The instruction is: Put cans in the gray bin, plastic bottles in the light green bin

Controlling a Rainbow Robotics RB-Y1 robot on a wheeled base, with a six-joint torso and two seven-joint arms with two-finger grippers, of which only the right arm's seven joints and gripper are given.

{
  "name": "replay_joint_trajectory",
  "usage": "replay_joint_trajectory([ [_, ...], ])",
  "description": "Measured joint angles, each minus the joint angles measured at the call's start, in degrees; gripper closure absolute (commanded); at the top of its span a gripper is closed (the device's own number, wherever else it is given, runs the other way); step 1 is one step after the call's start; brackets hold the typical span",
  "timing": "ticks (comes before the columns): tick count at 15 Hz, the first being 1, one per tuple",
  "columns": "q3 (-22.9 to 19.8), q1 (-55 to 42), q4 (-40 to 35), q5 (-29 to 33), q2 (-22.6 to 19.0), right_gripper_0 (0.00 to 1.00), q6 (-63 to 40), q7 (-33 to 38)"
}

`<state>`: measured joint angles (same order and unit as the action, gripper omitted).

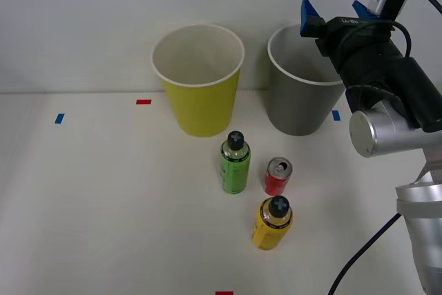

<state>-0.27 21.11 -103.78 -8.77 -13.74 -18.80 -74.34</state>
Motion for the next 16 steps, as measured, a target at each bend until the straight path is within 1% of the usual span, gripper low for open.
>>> replay_joint_trajectory([
  [5, 0.0, -0.1, 0.0, -0.1, -0.4, 0.00, 1.0, 0.4],
  [7, 0.0, -1.2, -0.8, -0.6, -2.3, 0.00, 3.3, 1.1],
  [8, 0.0, -3.1, -2.5, -0.8, -3.4, 0.00, 3.6, 1.4],
  [10, -0.6, -9.4, -8.3, -1.3, -5.7, 0.00, 3.7, 2.3],
  [13, -2.7, -21.4, -17.1, -1.8, -7.2, 0.00, 3.7, 3.7],
  [15, -3.9, -29.1, -21.0, -1.5, -5.9, 0.00, 3.7, 4.4],
  [16, -4.3, -32.3, -22.2, -0.2, -4.7, 0.00, 4.0, 4.6],
])
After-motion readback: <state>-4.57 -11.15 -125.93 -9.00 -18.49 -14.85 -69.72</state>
